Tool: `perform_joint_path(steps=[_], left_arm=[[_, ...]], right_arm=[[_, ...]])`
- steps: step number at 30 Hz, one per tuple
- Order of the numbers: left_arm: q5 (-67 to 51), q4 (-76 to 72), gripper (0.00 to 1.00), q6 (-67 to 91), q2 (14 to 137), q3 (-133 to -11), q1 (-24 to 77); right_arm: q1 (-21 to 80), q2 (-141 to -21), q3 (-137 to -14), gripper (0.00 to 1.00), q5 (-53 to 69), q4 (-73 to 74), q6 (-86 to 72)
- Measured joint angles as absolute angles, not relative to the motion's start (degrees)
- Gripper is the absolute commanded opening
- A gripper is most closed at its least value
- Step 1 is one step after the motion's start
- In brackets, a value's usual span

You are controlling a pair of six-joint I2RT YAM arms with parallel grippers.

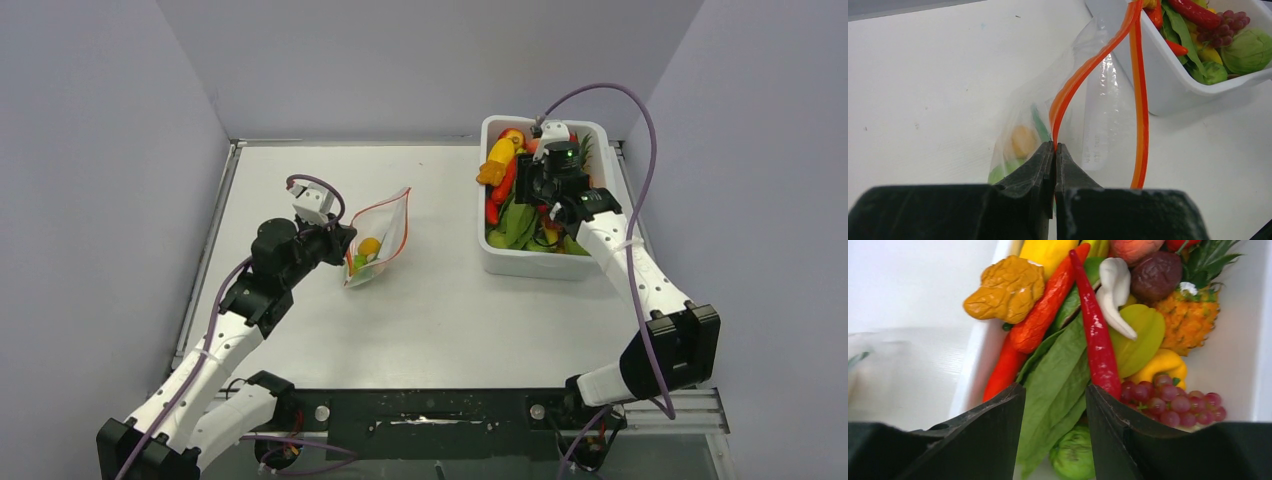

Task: Place the food in the zip-top bag and seal the zipper
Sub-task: Pick up the fake vegetable from the bin.

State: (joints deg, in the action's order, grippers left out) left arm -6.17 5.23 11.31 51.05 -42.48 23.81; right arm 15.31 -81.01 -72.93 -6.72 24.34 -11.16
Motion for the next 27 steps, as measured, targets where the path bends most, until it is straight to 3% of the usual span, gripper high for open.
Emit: perform_joint_path(steps=[27], left_arm=[[-6.22,5.37,0.00,11.29,50.15,-42.48,23.79]], right_arm=[[7.68,-91.02,-71.61,0.51,-1.39,22.33,9.13]])
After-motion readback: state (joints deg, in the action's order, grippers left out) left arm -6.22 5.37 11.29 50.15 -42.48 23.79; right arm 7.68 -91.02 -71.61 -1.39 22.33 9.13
